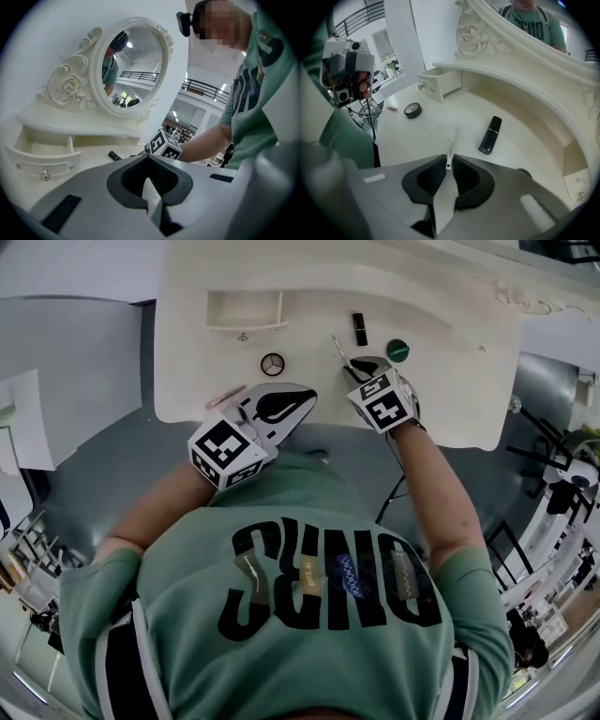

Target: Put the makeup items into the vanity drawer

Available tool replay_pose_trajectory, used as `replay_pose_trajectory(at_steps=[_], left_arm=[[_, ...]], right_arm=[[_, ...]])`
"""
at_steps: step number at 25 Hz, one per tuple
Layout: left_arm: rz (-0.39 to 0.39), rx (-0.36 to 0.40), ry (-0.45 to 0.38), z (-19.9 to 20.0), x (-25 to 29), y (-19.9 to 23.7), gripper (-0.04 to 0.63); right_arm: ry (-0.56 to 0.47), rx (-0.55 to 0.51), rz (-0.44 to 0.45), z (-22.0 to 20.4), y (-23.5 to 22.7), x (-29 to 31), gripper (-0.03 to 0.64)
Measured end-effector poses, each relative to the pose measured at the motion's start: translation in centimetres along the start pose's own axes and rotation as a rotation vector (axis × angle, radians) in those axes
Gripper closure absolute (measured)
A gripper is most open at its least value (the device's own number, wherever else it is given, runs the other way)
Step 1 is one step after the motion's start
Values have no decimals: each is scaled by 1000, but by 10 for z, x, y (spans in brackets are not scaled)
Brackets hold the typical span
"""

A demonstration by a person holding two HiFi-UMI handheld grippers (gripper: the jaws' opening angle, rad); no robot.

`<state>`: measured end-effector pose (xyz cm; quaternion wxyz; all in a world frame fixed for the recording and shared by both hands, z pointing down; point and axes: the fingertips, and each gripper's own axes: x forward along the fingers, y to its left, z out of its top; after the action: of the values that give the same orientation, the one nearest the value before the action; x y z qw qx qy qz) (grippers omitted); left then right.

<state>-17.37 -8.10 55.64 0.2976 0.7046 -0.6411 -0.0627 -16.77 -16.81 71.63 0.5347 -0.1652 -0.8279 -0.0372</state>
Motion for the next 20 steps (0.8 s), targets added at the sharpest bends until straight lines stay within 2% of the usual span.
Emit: replay_pose_trajectory(at_steps=[1,4,8,13,16,20], left_arm=[[-6,1,6,0,1,-1,592],[-28,15,15,2,3,-8,592],[-83,68,6,17,12,-29,592],[-198,167,-10,46,36,-92,592],[-268,220,-7,59,51,-147,592],[-418,302,-12,86,85,-210,592]], right_arm=[[-1,-4,-1,0,1,0,568],[-15,-2,-14,0,5,-6,572],[-153,68,-69,12,-1,-61,572],[-424,172,-190,7,-11,-197,572],[-559,226,-276,-21,-2,-286,572],[-733,334,-470,-79,6,-396,572]])
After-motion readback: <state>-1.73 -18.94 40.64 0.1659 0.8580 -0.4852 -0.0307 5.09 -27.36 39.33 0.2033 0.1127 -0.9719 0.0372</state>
